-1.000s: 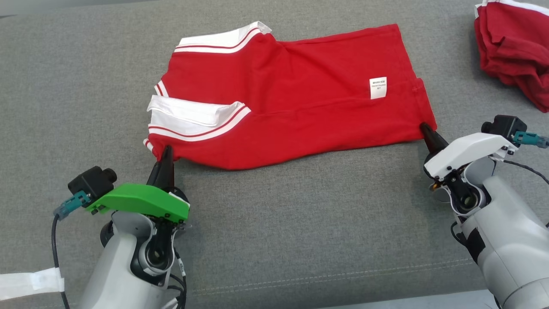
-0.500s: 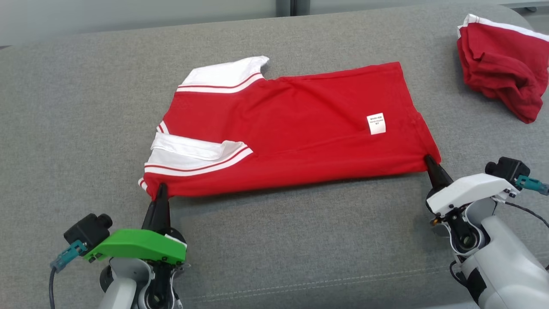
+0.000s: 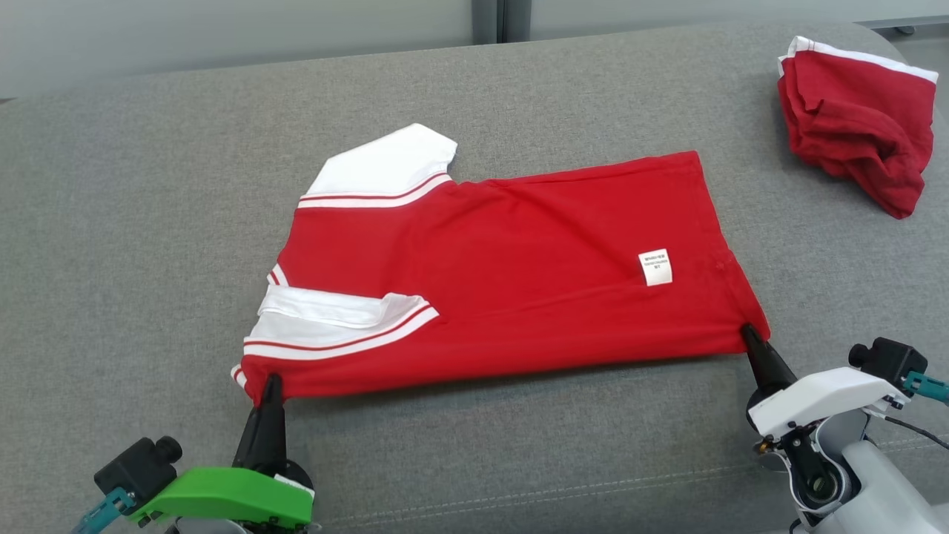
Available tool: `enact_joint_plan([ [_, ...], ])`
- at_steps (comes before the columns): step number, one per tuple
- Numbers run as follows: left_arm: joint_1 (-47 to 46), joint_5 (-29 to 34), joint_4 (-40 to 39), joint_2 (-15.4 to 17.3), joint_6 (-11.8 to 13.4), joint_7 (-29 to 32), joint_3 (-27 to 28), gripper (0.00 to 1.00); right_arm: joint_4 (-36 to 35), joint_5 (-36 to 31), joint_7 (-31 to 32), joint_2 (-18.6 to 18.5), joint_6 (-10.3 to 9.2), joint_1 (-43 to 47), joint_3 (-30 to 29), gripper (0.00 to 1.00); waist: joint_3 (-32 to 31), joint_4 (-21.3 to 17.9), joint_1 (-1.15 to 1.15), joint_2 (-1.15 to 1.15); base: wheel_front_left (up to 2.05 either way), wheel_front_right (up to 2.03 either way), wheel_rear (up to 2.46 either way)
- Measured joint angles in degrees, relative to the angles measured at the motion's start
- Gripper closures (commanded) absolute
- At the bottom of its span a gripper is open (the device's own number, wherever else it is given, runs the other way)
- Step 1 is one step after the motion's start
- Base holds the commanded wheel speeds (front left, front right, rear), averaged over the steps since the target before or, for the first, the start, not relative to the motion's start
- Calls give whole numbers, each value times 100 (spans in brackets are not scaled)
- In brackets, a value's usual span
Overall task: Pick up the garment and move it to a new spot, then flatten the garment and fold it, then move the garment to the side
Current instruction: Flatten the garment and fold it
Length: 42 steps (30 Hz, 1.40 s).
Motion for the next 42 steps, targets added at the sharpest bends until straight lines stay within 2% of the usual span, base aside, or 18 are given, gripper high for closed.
enact_joint_plan([
  [8, 332, 41, -265, 82, 25, 261, -40, 100, -436, 52, 130, -116, 0, 325, 55, 100, 4, -85, 0, 0, 0, 0, 0],
  [14, 344, 229, 96, 130, 45, 409, -73, 100, -495, 151, 283, -104, -22, 473, 67, 100, 31, -138, 0, 0, 0, 0, 0],
  [22, 333, 390, 499, 109, 46, 541, 36, 100, -508, 163, 389, -55, -168, 510, 109, 100, 46, -260, 0, 0, 0, 0, 0],
  [23, 324, 396, 530, 99, 46, 550, 35, 95, -506, 168, 397, -57, -170, 511, 104, 78, 52, -264, 0, 0, 0, 0, 0],
  [24, 312, 411, 561, 93, 46, 550, 38, 76, -505, 170, 411, -54, -198, 510, 97, 60, 57, -267, 0, 0, 0, 0, 0],
  [25, 298, 445, 589, 90, 46, 550, 44, 56, -501, 174, 412, -54, -223, 510, 85, 37, 61, -267, 0, 0, 0, 0, 0],
  [26, 280, 454, 617, 89, 46, 550, 49, 27, -491, 177, 411, -63, -255, 511, 74, 4, 64, -265, 0, 0, 0, 0, 0],
  [27, 261, 455, 636, 85, 46, 550, 54, 0, -485, 177, 411, -79, -270, 511, 65, 0, 68, -263, 0, 0, 0, 0, 0],
  [36, 167, 835, 671, 108, 47, 546, 204, 0, -565, -131, 356, -372, -374, 511, 101, 0, 62, -249, 0, 0, 0, 0, 0],
  [42, 82, 1359, 673, 482, 47, 546, 313, 0, -767, -455, 355, -801, -472, 470, 118, 0, 20, -252, 0, 0, 0, 0, 0],
])
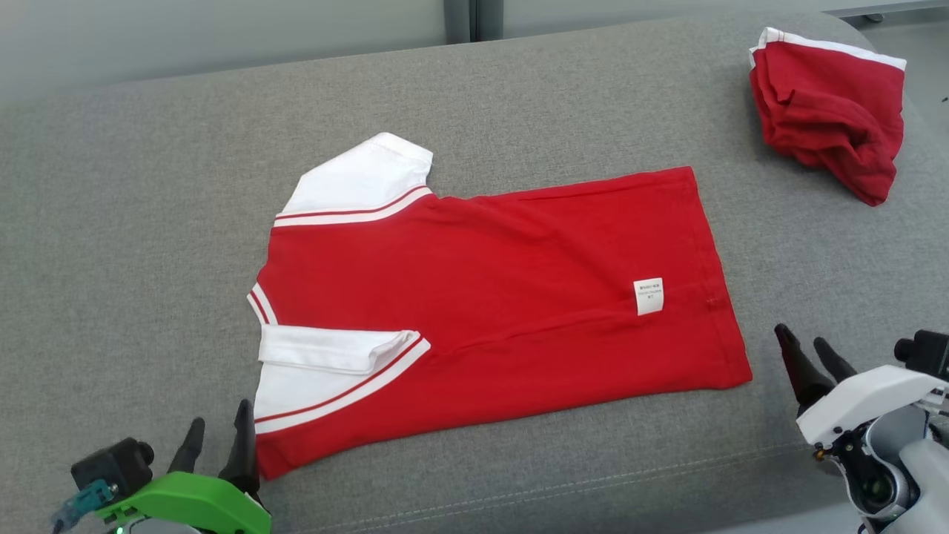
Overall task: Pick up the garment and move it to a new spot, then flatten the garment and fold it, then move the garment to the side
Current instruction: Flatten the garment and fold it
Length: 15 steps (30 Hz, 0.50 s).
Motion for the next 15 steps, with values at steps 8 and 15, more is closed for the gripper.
enact_joint_plan([
  [8, -1010, 623, -182, 318, 0, 275, -402, 0, -399, -363, 241, -381, -91, -714, 151, 0, -15, -42, 0, 0, 0, 0, 0],
  [15, -2186, 920, -43, 504, -57, 1129, -996, 0, -762, -594, 716, -412, -29, -1462, 543, 0, 200, -114, 0, 0, 0, 0, 0],
])
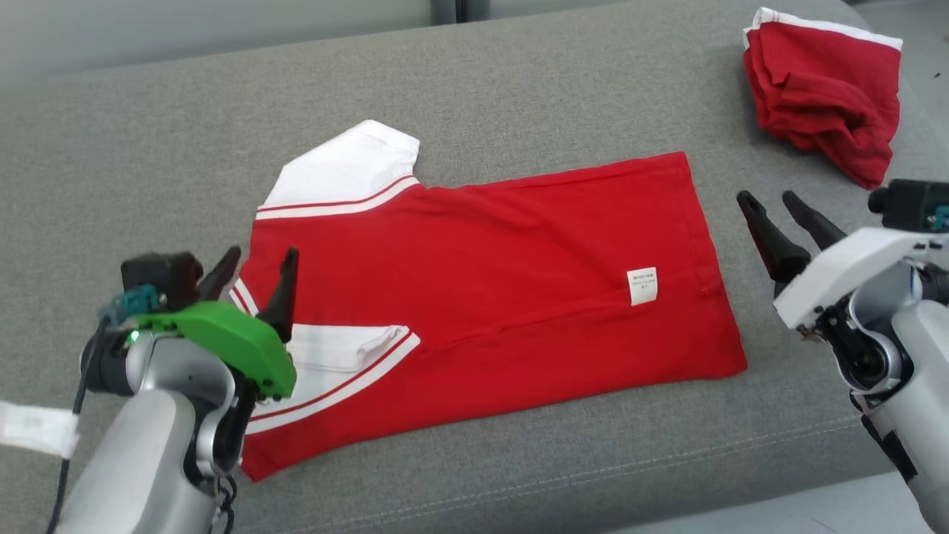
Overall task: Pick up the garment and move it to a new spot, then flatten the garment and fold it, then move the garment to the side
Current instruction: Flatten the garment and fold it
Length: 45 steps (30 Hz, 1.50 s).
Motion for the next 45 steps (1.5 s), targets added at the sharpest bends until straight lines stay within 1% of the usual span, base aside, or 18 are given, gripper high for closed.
enact_joint_plan([
  [6, -1021, 44, 396, -4, 2, 692, -86, 0, -303, -147, 391, 22, 81, -570, 287, 0, 325, -91, 0, 0, 0, 0, 0],
  [7, -1021, 44, 396, -4, 2, 692, -86, 0, -303, -147, 391, 22, 81, -570, 287, 0, 325, -91, 0, 0, 0, 0, 0],
  [8, -1307, 86, 556, 3, 4, 896, -79, 0, -390, -186, 499, 24, 97, -738, 338, 0, 456, -127, 0, 0, 0, 0, 0],
  [9, -1307, 86, 556, 3, 4, 896, -79, 0, -390, -186, 499, 24, 97, -738, 338, 0, 456, -127, 0, 0, 0, 0, 0],
  [16, -2306, 246, 1047, 99, 9, 1408, 68, 0, -617, -243, 757, 32, 123, -1223, 426, 0, 943, -286, 0, 0, 0, 0, 0],
  [19, -2673, 290, 1435, 134, 10, 1739, 98, 0, -723, -261, 854, 47, 149, -1397, 459, 0, 1218, -398, 0, 0, 0, 0, 0],
  [26, -3210, 572, 1893, 237, 25, 1903, 113, 0, -770, -276, 900, 125, 159, -1577, 482, 0, 1640, -613, 0, 0, 0, 0, 0],
  [31, -3365, 606, 2224, 234, 25, 1970, 63, 0, -754, -276, 899, 134, 166, -1579, 475, 0, 1856, -735, 0, 0, 0, 0, 0],
  [39, -3630, 689, 2544, 211, 25, 1898, 31, 0, -713, -276, 895, 191, 177, -1631, 469, 0, 1972, -756, 0, 0, 0, 0, 0],
  [40, -3648, 689, 2583, 201, 25, 1898, 16, 7, -701, -275, 892, 197, 196, -1637, 469, 0, 1974, -749, 0, 0, 0, 0, 0],
  [41, -3676, 689, 2616, 185, 23, 1898, -14, 35, -682, -275, 887, 199, 197, -1650, 464, 0, 1975, -740, 0, 0, 0, 0, 0],
  [42, -3705, 689, 2647, 162, 3, 1898, -49, 54, -660, -275, 861, 196, 197, -1657, 445, 0, 1973, -727, 0, 0, 0, 0, 0],
  [44, -3742, 688, 2714, 82, -13, 1901, -88, 67, -622, -275, 837, 187, 197, -1662, 411, 0, 1960, -693, 0, 0, 0, 0, 0],
  [45, -3763, 688, 2753, 45, -59, 1902, -111, 77, -599, -275, 837, 187, 197, -1662, 403, 0, 1952, -675, 0, 0, 0, 0, 0],
])
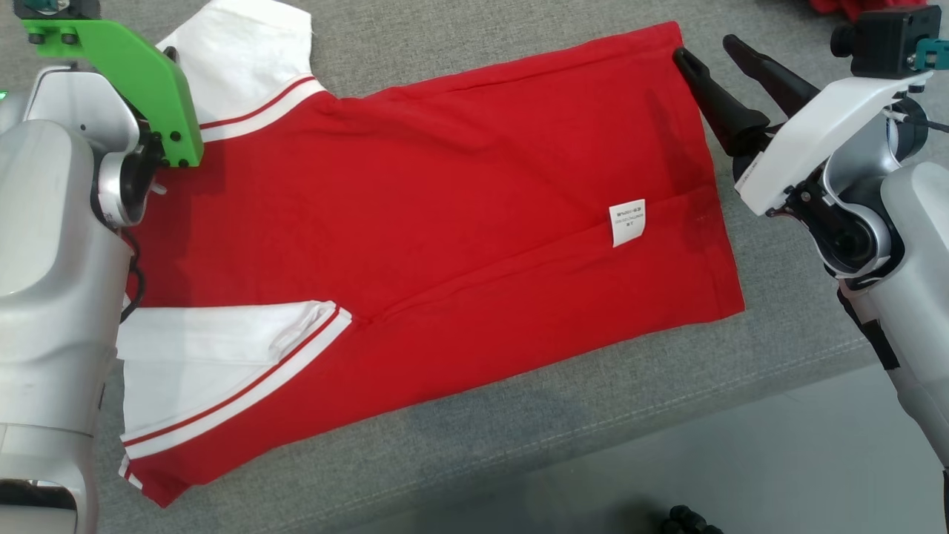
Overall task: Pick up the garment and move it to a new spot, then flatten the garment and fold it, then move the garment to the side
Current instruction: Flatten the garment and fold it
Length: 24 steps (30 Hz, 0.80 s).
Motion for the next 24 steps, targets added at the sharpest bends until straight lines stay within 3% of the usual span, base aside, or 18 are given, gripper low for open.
enact_joint_plan([
  [3, -25, -8, 87, -87, -102, 23, -76, 100, 53, 0, -45, 1, 0, 0, -16, 0, -34, 57, 0, 0, 0, 0, 0],
  [8, -64, -9, 224, -189, -202, -4, -130, 100, 132, 0, -51, 5, 0, -1, -16, 0, -102, 152, 0, 0, 0, 0, 0],
  [16, -88, -124, 219, -397, -252, -525, 15, 100, 398, 0, -57, -24, -7, -36, -81, 0, -180, 312, 0, 0, 0, 0, 0],
  [24, -110, -247, 157, -595, -404, -867, 60, 100, 1012, 105, 460, -116, -58, -372, -84, 0, -171, 600, 0, 0, 0, 0, 0],
])
